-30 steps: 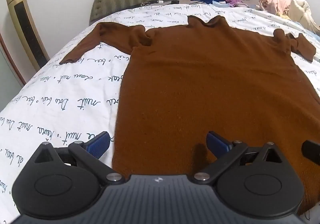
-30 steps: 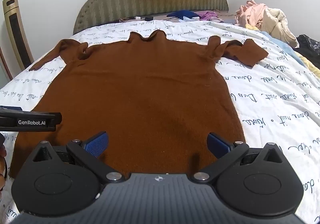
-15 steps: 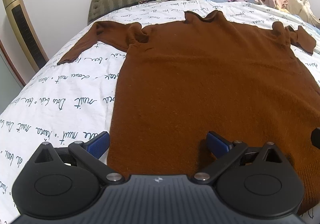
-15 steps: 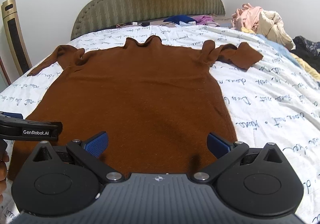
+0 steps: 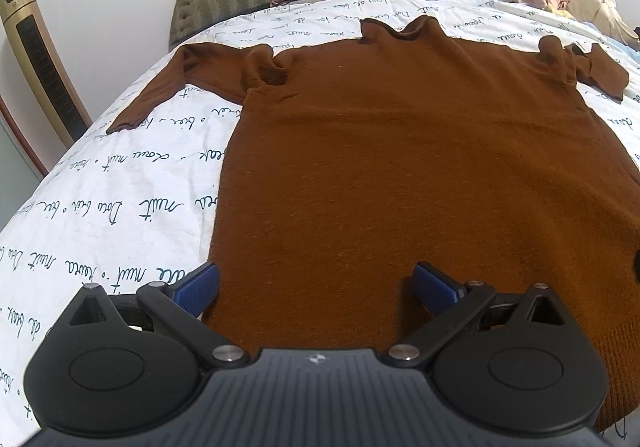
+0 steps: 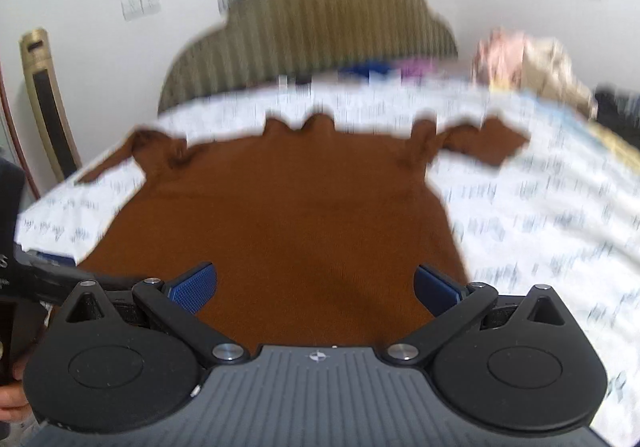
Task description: Fold small clothes
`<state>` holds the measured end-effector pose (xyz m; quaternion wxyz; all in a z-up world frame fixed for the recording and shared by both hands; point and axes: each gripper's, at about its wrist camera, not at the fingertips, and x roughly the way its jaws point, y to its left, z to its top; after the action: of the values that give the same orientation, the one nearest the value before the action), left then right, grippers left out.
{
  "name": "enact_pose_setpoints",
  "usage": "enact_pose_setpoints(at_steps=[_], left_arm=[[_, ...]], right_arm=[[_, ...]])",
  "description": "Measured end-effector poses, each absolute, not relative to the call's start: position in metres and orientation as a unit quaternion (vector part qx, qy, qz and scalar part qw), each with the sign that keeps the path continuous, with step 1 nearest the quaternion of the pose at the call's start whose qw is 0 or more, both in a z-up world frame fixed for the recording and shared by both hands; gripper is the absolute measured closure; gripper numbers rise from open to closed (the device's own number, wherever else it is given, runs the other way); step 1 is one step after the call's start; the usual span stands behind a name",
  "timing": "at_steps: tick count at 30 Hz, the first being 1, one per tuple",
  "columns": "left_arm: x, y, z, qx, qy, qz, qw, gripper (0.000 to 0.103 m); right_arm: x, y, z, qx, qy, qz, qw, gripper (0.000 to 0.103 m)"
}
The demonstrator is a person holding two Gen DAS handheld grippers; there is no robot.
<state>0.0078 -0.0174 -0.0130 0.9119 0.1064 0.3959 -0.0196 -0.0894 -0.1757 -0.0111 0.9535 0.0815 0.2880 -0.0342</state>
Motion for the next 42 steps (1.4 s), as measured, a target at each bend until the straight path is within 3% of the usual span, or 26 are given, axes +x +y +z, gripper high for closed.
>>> enact_pose_setpoints(at_steps=[5, 12, 42], left_arm=[[0.008, -0.02, -0.014, 0.112, 0.396, -0.019, 0.911, 0.0], [0.011, -0.022, -0.013, 0.117, 0.396, -0.019, 0.911, 0.0], [0.033, -0.052, -0.017, 0.133, 0.39, -0.038, 0.911, 0.0]], right_arm=[[-0.092, -0.161, -0.013, 0.032, 0.277, -0.052, 0.959, 0.0], [-0.101, -0.167, -0.003, 0.05, 0.229, -0.051, 0.971, 0.0], [-0.077, -0.184, -0.007, 0.008, 0.262, -0.06, 0.963, 0.0]])
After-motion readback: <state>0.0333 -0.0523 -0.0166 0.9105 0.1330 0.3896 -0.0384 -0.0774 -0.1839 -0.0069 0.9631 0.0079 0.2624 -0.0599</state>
